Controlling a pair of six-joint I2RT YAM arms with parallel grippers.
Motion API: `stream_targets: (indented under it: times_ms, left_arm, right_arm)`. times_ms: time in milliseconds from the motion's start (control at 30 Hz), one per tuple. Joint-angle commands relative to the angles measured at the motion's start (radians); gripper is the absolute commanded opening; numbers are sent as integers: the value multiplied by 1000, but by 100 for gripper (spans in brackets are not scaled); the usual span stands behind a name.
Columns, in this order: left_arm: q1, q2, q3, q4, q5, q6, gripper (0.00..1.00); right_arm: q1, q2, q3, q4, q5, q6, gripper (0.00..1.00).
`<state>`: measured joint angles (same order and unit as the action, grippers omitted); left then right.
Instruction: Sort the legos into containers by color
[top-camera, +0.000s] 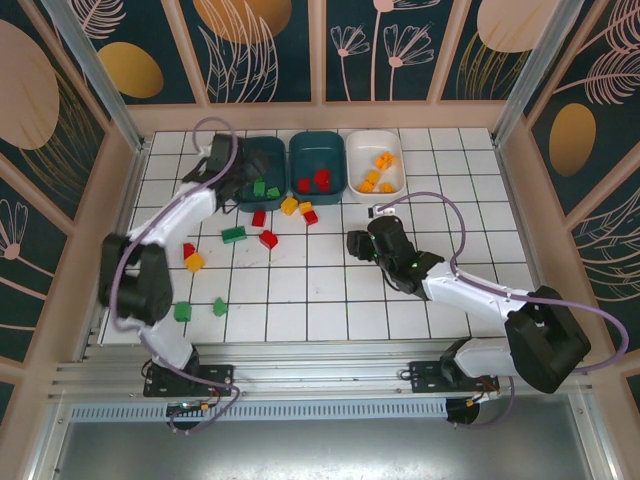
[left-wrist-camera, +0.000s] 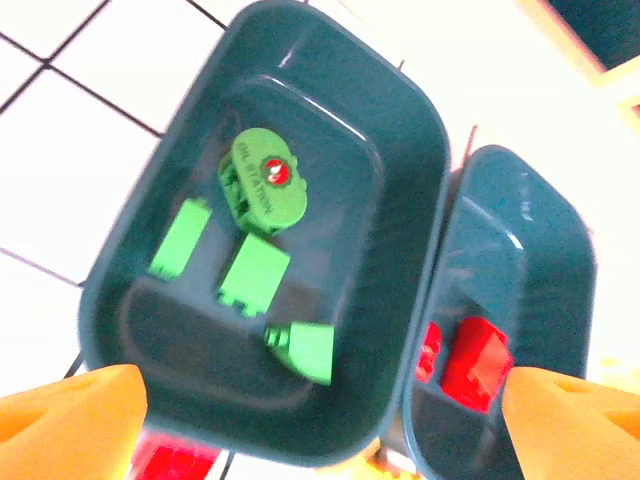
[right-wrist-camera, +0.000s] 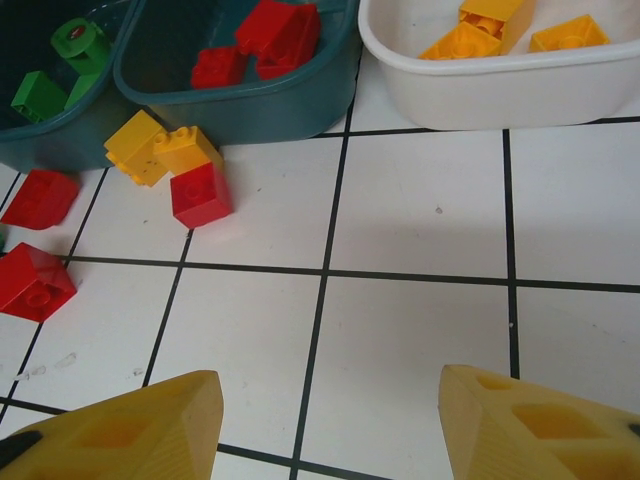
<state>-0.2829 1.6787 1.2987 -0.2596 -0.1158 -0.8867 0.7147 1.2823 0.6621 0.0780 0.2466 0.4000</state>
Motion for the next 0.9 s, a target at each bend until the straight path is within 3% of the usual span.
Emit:
stream_targets:
  times_ms: [0,200,400,733,867]
  left_arm:
    - [4,-221,-229,-85,7,-131,91]
    - [4,-544,-562,-316,-6,-334,89]
    - [4,-620,-650,-499,-7,-313,89]
    - [-9,-611,-863,-368,139,-252,76]
    - [-26,-609,-871,-365,110,-252,74]
  right_arm:
    - [8,-20,29,-9,39,-20,61]
    - [1,-6,22,17,11,-61,62]
    - [-3,30,3,73,3,-85,63]
    - [-9,23,-62,142,5,-68,63]
    - [-12,27,-71,157,2,-63,63]
